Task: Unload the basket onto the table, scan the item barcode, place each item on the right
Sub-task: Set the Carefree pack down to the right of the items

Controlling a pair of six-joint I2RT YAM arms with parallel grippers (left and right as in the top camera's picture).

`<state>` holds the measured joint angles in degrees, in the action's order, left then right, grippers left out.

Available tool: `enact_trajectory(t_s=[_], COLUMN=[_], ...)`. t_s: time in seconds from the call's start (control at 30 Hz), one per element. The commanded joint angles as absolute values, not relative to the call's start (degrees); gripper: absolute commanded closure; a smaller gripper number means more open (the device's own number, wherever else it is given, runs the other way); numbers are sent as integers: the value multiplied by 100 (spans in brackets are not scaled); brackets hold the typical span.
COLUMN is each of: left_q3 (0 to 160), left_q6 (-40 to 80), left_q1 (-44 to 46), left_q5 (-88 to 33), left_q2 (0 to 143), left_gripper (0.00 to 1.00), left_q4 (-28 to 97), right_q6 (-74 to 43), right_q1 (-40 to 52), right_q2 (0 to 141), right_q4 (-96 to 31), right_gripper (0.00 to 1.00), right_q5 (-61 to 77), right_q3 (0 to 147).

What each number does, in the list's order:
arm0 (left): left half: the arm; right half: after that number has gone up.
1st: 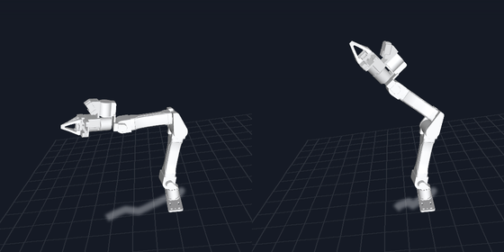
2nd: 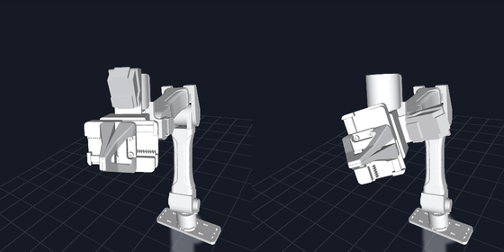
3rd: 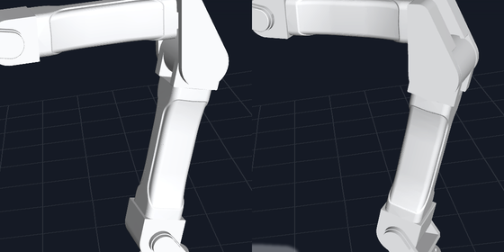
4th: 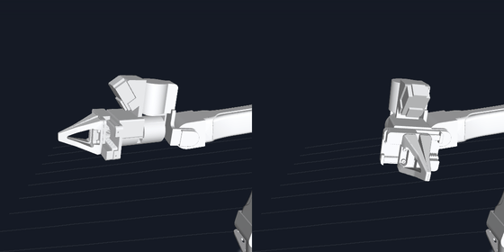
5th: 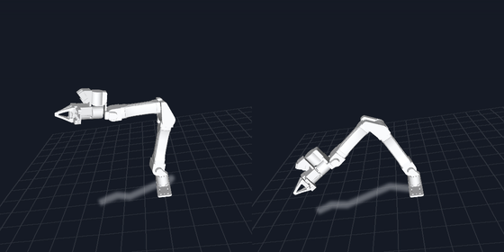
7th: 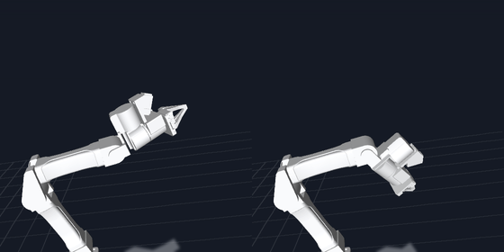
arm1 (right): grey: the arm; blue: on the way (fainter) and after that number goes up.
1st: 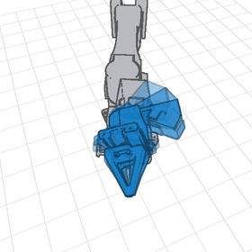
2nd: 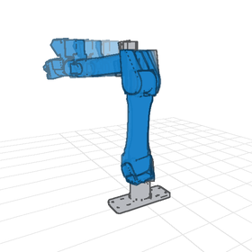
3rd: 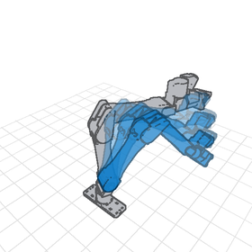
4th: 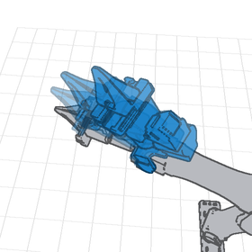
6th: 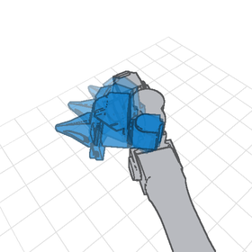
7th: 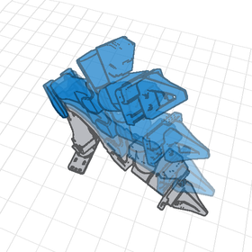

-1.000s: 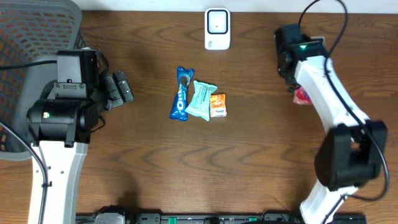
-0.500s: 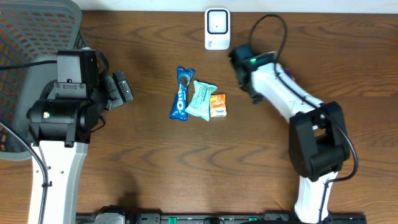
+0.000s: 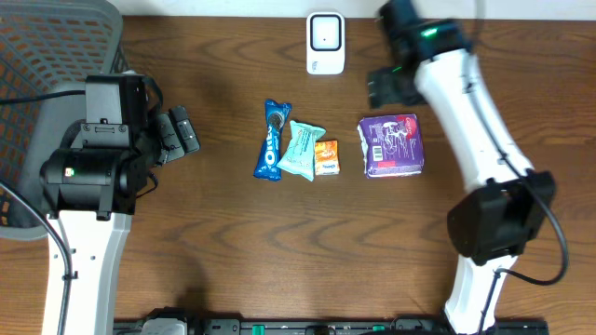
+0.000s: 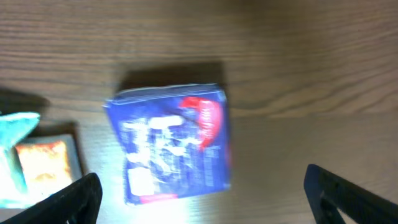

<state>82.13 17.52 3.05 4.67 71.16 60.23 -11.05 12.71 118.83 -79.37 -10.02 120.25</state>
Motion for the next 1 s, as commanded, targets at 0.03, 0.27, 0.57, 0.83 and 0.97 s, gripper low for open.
enact_trajectory(t_s=[0.03,0.27,0.57,0.83,0.97], left_q3=[8274,8274,8274,8274,8274], left_q6=[1675,1675,1675,1675,1675], left_q1=[285,285,285,285,285], left_q5=[519,519,519,517,519], left_q2=[7129,7131,7133,7137,7137], left_gripper=[2,2,2,2,2], left_q4=[6045,6045,6045,6045,6045], right_q6=[5,897,1037,1031,698], right_q1=[534,-180,-576,-613,-613], right_q2=[11843,11845,11845,11845,11843], right_q4=[-8278,-7830,-6222,-5238,-5050], right_gripper=[1,1,2,7,24], right_q5=[-36,1675,2947,3282,3361], right_q3=[11970,10895,9223,8348,8331])
